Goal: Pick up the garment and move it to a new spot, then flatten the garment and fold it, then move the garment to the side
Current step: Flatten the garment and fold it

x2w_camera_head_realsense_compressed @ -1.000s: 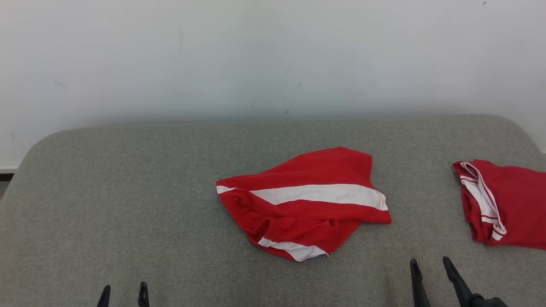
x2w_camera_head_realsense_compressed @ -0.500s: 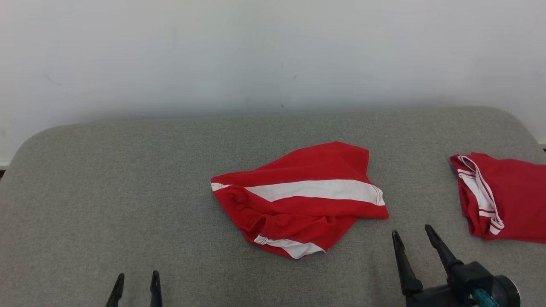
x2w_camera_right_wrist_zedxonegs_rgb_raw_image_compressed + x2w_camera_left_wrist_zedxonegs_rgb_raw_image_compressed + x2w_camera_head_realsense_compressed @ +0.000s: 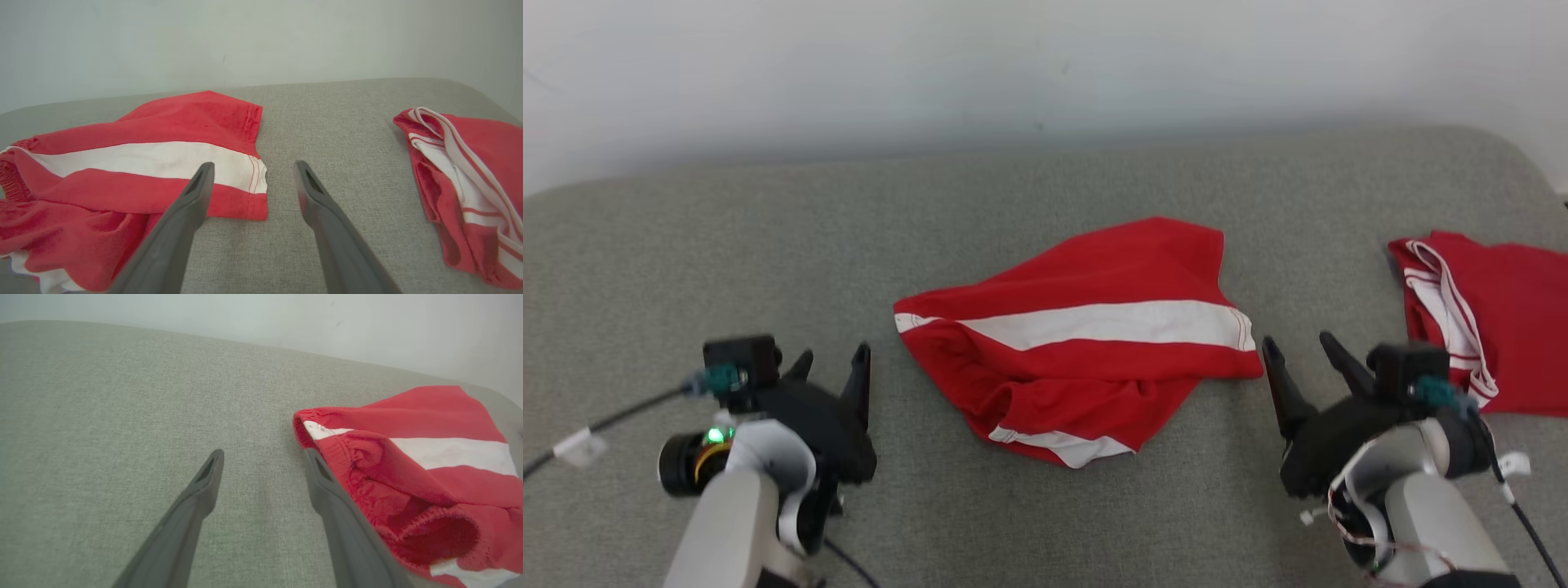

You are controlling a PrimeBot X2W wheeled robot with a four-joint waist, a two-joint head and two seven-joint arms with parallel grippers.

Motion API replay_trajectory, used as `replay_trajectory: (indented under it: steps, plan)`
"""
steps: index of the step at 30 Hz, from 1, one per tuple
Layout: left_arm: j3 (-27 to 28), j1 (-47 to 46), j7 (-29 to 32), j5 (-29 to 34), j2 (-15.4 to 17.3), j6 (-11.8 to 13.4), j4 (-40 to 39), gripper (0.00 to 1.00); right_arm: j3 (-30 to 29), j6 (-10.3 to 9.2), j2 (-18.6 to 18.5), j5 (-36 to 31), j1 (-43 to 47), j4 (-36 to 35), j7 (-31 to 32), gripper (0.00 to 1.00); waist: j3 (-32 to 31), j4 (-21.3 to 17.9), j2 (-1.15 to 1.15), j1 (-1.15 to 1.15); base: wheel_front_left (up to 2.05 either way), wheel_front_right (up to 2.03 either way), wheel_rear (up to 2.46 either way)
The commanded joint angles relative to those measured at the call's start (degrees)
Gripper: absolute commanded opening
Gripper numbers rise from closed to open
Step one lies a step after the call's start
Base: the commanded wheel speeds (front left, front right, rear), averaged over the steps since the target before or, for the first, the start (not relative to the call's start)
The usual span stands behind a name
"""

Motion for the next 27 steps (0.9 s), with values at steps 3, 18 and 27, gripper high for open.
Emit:
replay_trajectory:
  steps: [3,18,27]
  plan:
    - [0.71,-6.10,3.62,-3.29,-0.59,0.43,2.65,1.00,-0.10,-0.15,-0.10,1.27,-5.27,2.02,4.04,1.00,5.87,-2.28,-0.01,-0.01,0.00,0.00,0.00]
    - [-1.92,-15.08,13.48,-11.17,-1.37,1.62,8.95,1.00,2.46,-0.15,-1.09,1.96,-12.87,5.51,4.72,1.00,8.27,-2.74,-0.01,-0.01,0.00,0.00,0.00]
    - [-2.02,-15.17,13.61,-13.06,-1.41,1.88,7.73,0.67,3.00,-0.15,-1.41,1.63,-13.19,6.64,3.45,1.00,8.26,-2.73,-0.01,-0.01,0.00,0.00,0.00]
